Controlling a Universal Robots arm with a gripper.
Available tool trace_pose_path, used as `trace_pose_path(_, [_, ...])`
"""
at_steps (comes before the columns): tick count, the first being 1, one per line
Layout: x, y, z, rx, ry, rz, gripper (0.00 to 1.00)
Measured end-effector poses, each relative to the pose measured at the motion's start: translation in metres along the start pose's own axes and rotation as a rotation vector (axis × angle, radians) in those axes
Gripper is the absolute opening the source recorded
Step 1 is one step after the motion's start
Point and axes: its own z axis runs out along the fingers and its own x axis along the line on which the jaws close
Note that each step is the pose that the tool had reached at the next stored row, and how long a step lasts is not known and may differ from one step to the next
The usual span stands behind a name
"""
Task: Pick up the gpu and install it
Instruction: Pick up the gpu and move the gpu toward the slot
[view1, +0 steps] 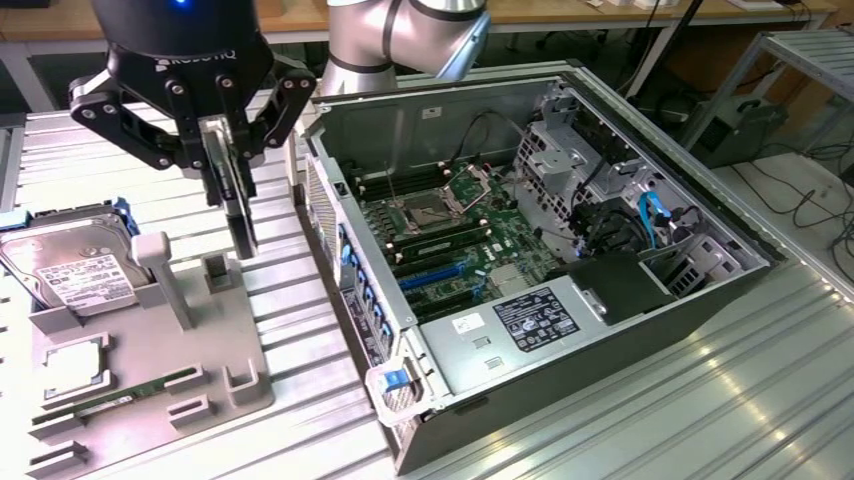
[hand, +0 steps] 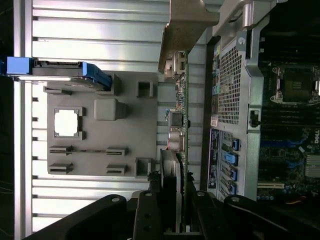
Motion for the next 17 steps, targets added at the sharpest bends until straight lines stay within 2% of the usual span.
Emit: trace_pose_path(17, [-0.019, -0.0007, 0.0004, 0.0, 0.0002, 0.0, 0.28])
